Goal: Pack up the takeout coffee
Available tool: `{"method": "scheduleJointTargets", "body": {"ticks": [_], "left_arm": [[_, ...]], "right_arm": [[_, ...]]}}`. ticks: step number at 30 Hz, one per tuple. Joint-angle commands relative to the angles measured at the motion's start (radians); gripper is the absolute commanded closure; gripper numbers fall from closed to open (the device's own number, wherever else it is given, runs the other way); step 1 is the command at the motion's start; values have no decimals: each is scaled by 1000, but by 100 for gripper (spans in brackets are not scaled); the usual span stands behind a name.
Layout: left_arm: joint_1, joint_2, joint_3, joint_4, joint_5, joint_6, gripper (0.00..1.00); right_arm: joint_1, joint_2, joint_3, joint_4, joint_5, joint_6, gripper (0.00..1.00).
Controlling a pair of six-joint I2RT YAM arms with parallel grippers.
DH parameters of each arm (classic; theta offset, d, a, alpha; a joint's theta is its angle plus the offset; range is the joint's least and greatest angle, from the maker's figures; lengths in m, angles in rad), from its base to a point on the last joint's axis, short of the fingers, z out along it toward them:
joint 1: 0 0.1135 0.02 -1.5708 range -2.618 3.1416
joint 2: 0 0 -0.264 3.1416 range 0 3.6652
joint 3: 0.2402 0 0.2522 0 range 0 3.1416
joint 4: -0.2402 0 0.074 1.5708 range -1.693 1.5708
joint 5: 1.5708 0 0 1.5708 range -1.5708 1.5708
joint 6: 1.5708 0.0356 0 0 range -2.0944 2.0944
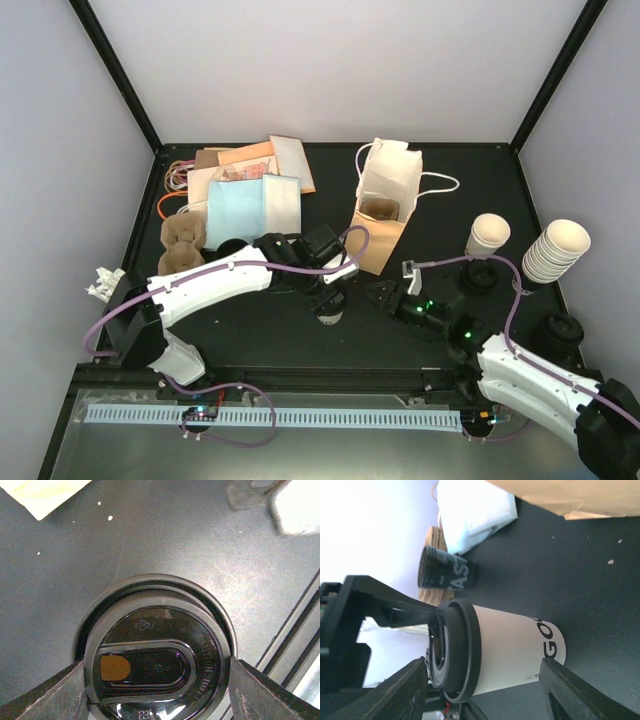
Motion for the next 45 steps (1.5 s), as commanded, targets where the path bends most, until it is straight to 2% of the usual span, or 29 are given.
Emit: {"method": "scheduleJointTargets", "body": {"ticks": [1,8,9,10,20,31,36,40,45], "left_arm": [[-5,18,-17,-69,78,60,29],[-4,36,-11,-74,71,63,29],[-5,37,-12,-74,70,61,29],[-5,37,-12,-74,68,61,29],[-5,42,-15,-72,72,63,29],[-8,52,-15,-74,75,58,29],[-10,48,-18,-71,78,52,29],[-11,47,-17,-73,76,49,30],[-11,35,-15,-77,47,16,30]], "right_arm": [[-15,84,80,-45,-104,-107,36],[-16,229,180,-48,-204,-198,40],[-16,240,185,-56,-205,-204,43],[-16,249,185,-61,-205,-207,47],[-17,315,159,-18,-230,-197,60],[-17,426,106,-65,-235,-181,74],[-16,422,50,-87,-188,-154,74],[-14,428,74,-137,-201,-189,74],[-15,271,134,-257,-126,-214,73]]}}
